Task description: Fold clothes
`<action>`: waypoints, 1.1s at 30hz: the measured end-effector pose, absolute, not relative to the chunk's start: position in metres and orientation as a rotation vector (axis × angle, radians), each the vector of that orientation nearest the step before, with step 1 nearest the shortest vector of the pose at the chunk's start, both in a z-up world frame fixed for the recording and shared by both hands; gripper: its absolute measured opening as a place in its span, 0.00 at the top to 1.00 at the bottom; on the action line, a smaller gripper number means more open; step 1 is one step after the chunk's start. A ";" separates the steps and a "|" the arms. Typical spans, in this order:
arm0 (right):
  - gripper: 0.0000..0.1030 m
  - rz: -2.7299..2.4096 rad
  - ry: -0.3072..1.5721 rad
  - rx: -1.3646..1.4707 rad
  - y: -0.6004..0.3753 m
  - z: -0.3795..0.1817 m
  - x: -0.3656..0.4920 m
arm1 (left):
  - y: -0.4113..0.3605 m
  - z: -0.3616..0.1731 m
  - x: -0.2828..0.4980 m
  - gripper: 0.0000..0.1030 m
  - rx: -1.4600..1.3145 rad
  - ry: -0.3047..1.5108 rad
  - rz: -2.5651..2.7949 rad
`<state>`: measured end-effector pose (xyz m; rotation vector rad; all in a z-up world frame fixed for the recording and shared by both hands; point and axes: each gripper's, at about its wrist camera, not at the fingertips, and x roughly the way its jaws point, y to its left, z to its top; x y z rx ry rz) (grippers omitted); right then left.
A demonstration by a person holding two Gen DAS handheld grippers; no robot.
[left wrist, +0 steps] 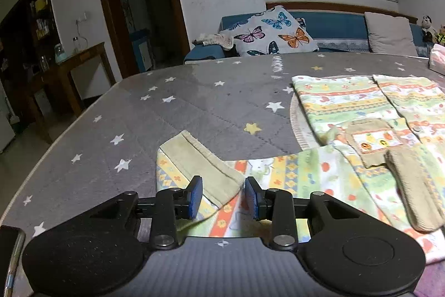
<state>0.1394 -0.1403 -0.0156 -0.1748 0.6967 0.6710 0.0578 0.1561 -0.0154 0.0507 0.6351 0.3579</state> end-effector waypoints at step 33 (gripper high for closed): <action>0.65 0.566 0.657 -0.046 -0.205 -0.010 0.141 | -0.029 0.056 0.061 0.78 -0.109 0.520 -0.395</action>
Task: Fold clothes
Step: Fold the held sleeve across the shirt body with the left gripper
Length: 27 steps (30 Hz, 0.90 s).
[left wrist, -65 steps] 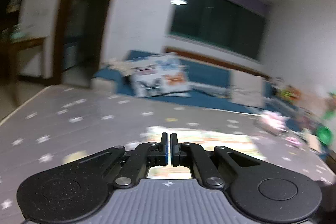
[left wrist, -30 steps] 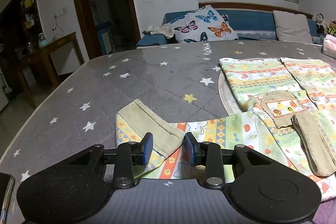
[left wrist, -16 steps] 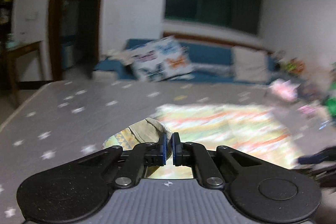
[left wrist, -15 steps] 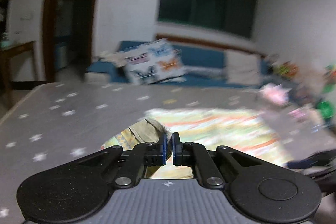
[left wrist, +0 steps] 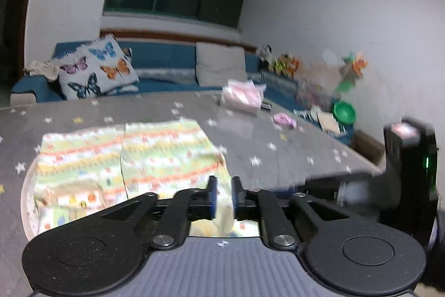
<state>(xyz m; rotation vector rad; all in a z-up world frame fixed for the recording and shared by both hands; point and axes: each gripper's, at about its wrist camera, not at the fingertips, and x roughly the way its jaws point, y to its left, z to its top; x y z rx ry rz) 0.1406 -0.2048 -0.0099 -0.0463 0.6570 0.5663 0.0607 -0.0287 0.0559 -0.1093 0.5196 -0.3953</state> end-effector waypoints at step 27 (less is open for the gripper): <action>0.89 0.543 0.743 -0.082 -0.155 -0.034 0.182 | 0.092 0.005 0.056 0.64 -0.058 0.636 -0.006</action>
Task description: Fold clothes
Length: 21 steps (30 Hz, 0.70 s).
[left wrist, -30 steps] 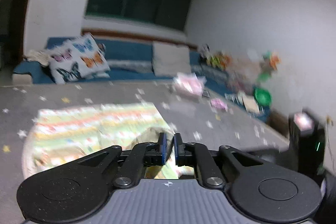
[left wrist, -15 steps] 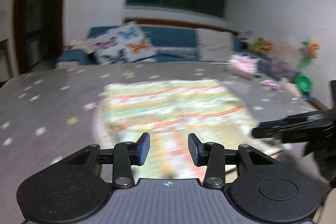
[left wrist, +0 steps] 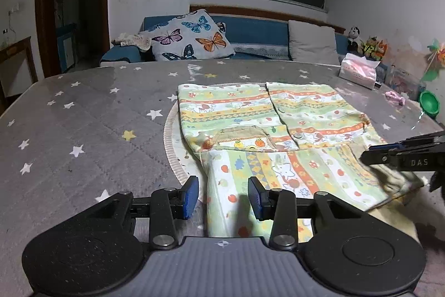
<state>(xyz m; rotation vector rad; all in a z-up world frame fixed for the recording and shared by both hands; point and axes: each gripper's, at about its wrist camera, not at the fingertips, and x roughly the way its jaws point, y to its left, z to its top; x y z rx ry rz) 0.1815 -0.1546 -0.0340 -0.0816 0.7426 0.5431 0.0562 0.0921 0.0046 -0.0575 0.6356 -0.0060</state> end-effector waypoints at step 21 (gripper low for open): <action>0.90 0.603 0.683 -0.196 -0.157 -0.009 0.170 | 0.078 0.014 0.051 0.81 0.091 0.592 -0.038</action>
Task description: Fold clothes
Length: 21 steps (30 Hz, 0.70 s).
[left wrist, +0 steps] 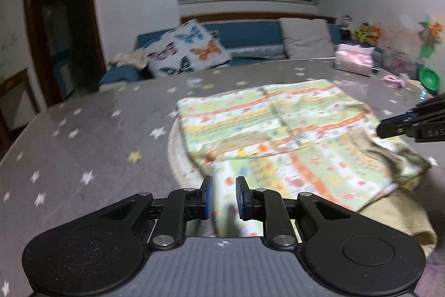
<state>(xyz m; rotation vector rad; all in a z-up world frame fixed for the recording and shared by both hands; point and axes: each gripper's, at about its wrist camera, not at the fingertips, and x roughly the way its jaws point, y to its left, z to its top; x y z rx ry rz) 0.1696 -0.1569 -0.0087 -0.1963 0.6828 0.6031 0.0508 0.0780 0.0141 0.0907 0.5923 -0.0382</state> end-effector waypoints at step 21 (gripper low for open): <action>0.72 0.713 0.700 -0.344 -0.160 -0.026 0.129 | 0.013 -0.019 0.025 0.78 0.415 0.547 -0.223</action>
